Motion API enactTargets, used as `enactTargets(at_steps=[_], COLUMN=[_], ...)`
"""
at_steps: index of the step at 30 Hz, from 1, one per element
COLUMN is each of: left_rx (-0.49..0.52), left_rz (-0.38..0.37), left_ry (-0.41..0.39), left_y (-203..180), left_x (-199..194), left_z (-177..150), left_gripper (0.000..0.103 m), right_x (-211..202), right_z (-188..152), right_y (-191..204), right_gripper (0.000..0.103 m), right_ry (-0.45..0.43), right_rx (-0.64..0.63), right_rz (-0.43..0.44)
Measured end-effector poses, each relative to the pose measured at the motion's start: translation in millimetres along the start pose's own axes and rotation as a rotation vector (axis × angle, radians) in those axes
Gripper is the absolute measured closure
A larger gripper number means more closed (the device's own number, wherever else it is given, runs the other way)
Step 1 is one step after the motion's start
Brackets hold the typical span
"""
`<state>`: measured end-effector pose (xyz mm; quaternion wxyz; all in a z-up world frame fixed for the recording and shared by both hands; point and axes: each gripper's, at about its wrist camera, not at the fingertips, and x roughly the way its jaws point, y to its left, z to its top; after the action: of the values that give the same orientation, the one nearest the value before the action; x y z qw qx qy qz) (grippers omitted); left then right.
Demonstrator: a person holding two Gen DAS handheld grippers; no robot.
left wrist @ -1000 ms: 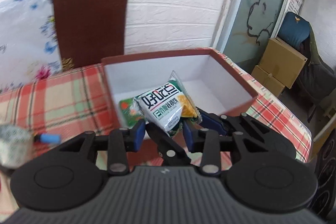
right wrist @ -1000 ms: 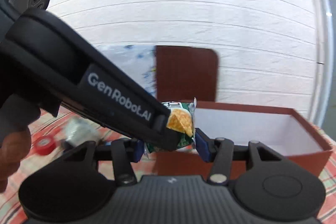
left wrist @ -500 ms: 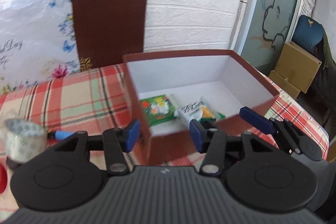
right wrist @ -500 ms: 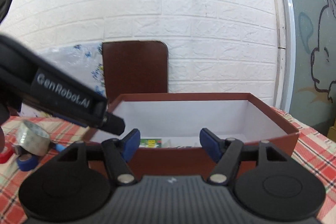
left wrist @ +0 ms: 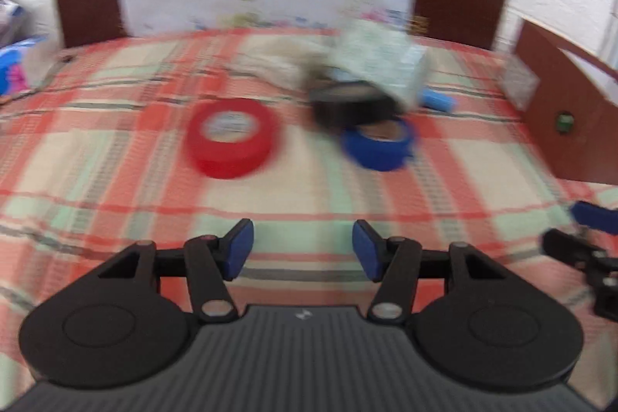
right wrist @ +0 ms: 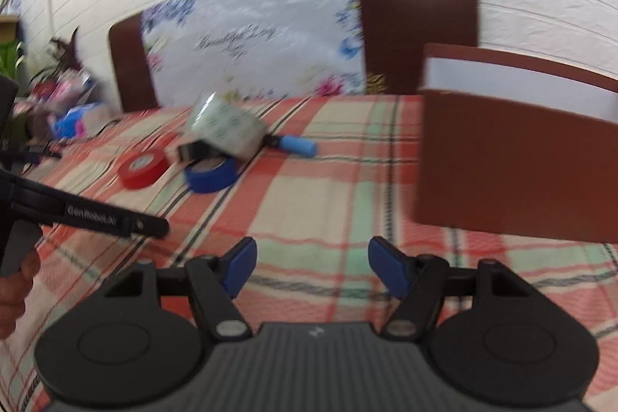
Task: Organize objects
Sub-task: 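Grasp the clear patterned tape roll with the right gripper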
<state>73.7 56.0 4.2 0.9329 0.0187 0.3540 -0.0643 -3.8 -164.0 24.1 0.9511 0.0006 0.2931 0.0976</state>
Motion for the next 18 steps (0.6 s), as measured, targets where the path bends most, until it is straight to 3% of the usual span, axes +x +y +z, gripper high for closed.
enactTargets(at_steps=[1,3,8,13,14,15,16,17,18], left_rx=[-0.011,-0.045,-0.073,-0.121,-0.122,-0.124,-0.128,-0.135,-0.143], left_rz=[0.037,0.031,-0.02,-0.063,-0.065,-0.067,-0.071,-0.077,-0.084], left_ry=[-0.019,-0.075,-0.14,-0.16,-0.161,-0.163,-0.164,-0.166,-0.169], left_y=[10,29,31,39,39,39,40,41,43], left_x=[3,6,4,5,5,5,5,5,4], left_z=[0,-9,-12,-16,-17,-17,-17,-18,-18], left_gripper=[0.033,0.025,0.024,0.023,0.023,0.023,0.023,0.023,0.023], right_x=[0,8,40,95,106,117,123,120,114], right_z=[2,15,76,129,132,133,132,128,124], right_y=[5,17,43,69,72,75,78,81,84], right_gripper=[0.037,0.037,0.036,0.038,0.039,0.053,0.054,0.055,0.064], right_ry=[0.006,0.001,-0.075,-0.041,-0.012,0.027,0.042,0.024,0.016], right_rx=[-0.019,-0.066,-0.202,-0.233,-0.243,-0.255,-0.273,-0.297,-0.327], right_rz=[0.008,0.015,0.057,0.117,0.127,0.137,0.136,0.131,0.131])
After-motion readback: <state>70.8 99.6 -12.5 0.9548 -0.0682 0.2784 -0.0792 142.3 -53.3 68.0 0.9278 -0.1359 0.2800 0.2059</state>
